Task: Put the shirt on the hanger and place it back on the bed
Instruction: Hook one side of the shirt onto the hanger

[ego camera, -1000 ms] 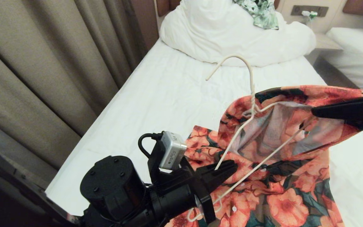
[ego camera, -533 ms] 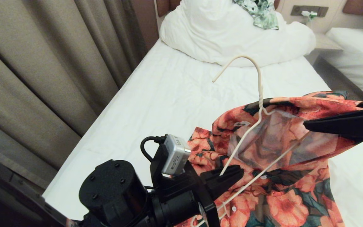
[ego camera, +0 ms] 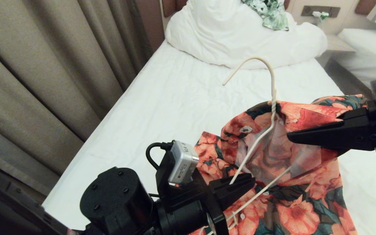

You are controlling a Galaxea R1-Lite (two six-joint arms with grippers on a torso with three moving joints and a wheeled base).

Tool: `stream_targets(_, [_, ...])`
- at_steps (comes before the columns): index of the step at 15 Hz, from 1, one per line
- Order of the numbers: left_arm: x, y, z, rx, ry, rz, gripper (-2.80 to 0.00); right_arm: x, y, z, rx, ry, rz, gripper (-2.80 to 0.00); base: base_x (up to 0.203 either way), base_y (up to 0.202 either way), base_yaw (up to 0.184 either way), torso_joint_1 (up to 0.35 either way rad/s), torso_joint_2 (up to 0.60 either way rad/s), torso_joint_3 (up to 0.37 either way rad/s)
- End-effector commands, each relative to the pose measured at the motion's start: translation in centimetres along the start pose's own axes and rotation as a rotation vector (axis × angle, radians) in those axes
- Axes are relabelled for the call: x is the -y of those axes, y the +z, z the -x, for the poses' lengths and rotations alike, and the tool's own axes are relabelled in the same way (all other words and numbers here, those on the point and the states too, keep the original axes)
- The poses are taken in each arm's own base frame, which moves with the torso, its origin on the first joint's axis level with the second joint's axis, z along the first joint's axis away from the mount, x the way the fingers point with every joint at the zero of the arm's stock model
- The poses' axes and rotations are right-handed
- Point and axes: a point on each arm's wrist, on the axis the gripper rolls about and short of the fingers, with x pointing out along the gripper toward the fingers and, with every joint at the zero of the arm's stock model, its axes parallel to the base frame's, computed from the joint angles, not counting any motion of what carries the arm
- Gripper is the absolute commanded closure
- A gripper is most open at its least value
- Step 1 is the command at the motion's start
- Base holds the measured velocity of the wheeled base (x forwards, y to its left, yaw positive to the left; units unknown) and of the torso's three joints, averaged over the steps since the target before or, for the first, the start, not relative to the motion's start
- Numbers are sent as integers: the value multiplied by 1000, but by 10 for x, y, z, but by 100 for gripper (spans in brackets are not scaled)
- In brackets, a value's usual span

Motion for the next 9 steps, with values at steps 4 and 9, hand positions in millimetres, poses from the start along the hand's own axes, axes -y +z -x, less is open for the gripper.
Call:
stream_targets(4, [0, 2, 0, 10, -2, -1, 0, -2, -4, -5, -30, 11, 4, 0, 0, 0, 0, 0, 0, 0])
stream_targets(9, [0, 2, 0, 13, 2, 0, 0, -2, -4, -5, -30, 13, 5, -280, 0, 0, 0, 0, 0, 0])
